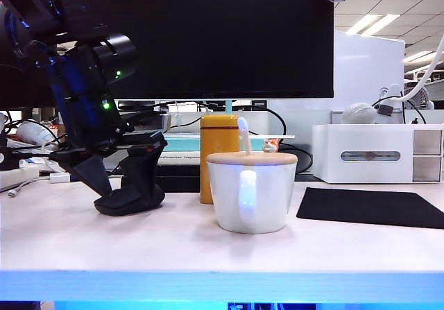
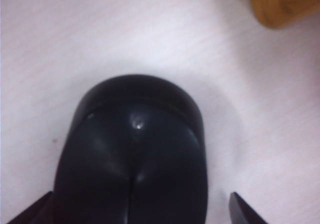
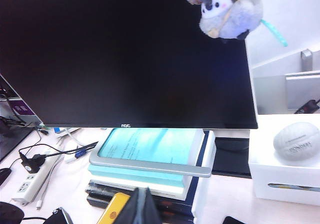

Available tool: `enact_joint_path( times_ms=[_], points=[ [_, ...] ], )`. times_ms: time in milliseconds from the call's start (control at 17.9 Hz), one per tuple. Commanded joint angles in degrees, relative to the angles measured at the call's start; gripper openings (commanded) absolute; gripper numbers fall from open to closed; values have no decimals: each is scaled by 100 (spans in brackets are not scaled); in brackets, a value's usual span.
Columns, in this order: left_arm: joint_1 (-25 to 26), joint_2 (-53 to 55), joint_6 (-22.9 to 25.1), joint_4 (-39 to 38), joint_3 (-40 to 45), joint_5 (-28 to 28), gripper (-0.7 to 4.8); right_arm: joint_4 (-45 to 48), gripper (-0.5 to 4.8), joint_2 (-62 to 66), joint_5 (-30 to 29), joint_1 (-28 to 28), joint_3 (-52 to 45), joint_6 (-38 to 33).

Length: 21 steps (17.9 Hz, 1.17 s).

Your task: Place the black mouse on the black mouse pad.

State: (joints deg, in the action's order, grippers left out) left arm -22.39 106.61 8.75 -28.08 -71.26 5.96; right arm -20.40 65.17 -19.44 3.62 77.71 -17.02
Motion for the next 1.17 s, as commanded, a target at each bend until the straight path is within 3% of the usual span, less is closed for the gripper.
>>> enact_joint_path(
  times_ms=[56,224,783,895,1175],
  points=[
    [-2,-26,-22,44,-9,26,479,186,-1,-24,-2,2,37,17],
    [-2,-28,-22,76,-11,28,438,225,-1,-24,-2,2,37,17],
    [-2,-48,-20,70,-52,92,421,225,-1,-24,-2,2,37,17],
    [-2,-48,-20,70,-52,90,295,227,-1,-24,-2,2,37,17],
    [-2,-48,-33,155,-55,68,291,227,-1,-24,-2,2,37,17]
  ],
)
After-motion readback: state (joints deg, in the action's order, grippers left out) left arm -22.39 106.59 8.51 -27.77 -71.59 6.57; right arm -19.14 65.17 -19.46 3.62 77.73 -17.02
